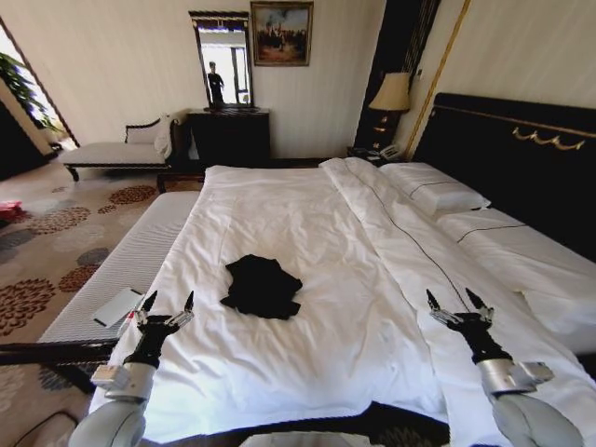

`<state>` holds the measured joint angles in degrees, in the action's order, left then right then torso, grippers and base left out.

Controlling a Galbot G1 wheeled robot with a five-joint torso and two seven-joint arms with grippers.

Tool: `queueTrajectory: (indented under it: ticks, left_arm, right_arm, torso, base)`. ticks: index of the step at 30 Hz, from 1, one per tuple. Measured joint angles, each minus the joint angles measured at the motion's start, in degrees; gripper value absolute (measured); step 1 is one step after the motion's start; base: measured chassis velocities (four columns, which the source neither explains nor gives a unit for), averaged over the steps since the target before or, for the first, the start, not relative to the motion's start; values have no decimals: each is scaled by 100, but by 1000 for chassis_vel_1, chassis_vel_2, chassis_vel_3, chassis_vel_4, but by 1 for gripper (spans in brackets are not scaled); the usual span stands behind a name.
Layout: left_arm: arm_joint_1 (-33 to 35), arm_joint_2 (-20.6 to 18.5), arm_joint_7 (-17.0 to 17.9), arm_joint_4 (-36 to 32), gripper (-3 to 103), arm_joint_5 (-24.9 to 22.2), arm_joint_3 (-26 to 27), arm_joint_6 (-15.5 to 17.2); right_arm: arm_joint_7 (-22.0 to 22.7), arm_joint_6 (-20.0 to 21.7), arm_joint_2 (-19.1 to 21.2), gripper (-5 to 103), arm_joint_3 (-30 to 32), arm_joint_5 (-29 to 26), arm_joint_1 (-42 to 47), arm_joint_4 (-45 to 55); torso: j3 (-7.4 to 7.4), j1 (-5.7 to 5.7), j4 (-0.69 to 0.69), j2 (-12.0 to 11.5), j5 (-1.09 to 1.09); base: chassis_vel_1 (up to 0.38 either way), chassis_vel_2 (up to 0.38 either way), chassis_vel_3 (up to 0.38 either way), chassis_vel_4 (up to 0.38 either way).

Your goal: Fold the clothes on the bed.

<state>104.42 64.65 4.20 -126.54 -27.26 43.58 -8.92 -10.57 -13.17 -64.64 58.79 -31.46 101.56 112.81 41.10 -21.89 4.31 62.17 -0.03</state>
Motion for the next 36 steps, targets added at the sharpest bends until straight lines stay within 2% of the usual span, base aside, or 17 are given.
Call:
queueTrajectory:
  ticks: [20,27,30,36]
  left_arm:
    - [-4,39,29,-43,100,4,1,12]
    - [-40,44,46,-29,100,6,-23,22]
    - [-61,53,46,-26,100,6,-35,25]
    - [-91,50,46,-22,100,-3,-35,30]
  right_arm:
    - [-19,-140,-93,100,-7,33,41,-65]
    - [-102,-225,-76,100,-48,41,54,-60]
    - [-295,-249,-88,100,-98,43,58,-51]
    - [-313,-257,-108,100,-147,91,42,-39]
  torso:
    - [0,0,0,0,3]
    - [0,0,0,0,2]
    - [0,0,1,-1,5]
    - [0,1,1,0,2]
  base:
    - [123,119,-121,-118]
    - [47,30,-44,-41]
    - [0,0,0,0]
    - [-5,4,8,-12]
